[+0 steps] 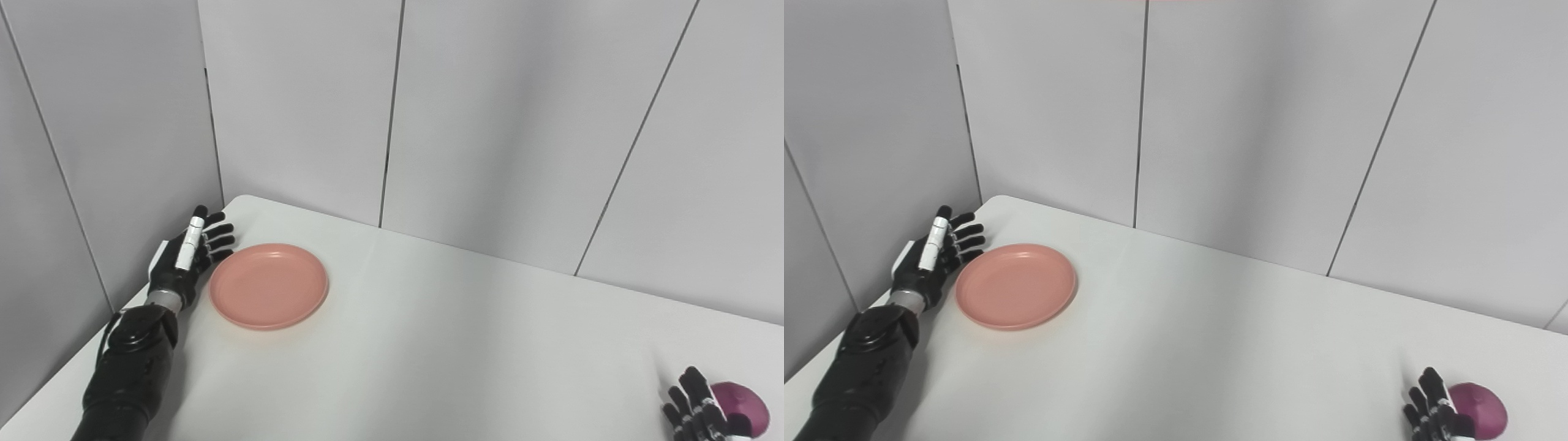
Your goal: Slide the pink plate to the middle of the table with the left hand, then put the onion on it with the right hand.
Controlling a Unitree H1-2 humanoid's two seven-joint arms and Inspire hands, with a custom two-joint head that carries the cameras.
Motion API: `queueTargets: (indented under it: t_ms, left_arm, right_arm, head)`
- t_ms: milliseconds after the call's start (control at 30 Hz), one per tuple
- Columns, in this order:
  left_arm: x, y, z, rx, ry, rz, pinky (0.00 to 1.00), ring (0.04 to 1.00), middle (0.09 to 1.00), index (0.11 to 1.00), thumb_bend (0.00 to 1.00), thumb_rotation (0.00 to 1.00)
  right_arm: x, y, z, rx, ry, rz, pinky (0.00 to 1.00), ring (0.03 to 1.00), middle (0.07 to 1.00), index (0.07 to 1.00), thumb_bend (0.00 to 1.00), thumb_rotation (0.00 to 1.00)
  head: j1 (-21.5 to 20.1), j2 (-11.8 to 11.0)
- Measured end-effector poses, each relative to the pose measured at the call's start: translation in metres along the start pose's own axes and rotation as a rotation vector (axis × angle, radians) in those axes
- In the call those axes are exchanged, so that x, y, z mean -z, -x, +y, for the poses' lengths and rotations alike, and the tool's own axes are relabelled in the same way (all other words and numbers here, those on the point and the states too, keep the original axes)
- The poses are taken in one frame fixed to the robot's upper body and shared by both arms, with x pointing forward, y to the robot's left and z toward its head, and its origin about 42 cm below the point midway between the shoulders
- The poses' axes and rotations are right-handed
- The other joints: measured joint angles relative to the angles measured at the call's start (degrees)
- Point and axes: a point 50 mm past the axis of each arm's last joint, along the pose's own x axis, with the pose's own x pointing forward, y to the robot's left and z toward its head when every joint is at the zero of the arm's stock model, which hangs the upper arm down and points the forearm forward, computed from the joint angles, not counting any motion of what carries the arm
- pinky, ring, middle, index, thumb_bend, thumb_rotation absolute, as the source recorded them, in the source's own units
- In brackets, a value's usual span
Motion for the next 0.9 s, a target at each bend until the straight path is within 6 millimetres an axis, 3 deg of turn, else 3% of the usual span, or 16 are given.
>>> queueTargets:
  t_ms: [200,367,567,900]
  left_arm:
    - [0.003,0.009,-0.023,0.065,0.031,0.01,0.69,0.733,0.739,0.747,0.84,0.85]
    - [0.003,0.024,-0.042,0.137,0.045,0.034,0.71,0.775,0.783,0.767,0.83,0.88]
    - [0.005,0.045,-0.066,0.21,0.049,0.066,0.82,0.823,0.811,0.82,0.8,0.93]
    - [0.008,0.067,-0.092,0.297,0.054,0.097,0.77,0.791,0.788,0.756,0.81,0.89]
  right_arm:
    - [-0.001,0.003,0.002,-0.004,-0.001,-0.004,1.0,1.0,1.0,0.987,0.89,0.97]
    - [0.0,0.007,0.006,-0.003,-0.011,0.003,1.0,1.0,1.0,0.992,0.88,0.97]
    - [0.0,0.008,0.007,0.007,-0.016,0.005,1.0,1.0,1.0,0.992,0.88,0.98]
    - [0.0,0.012,0.013,0.013,-0.028,0.009,1.0,1.0,1.0,0.999,0.86,0.99]
  head:
    - [-0.18,0.35]
    - [-0.35,0.53]
    - [-0.62,0.62]
    - [-1.23,1.14]
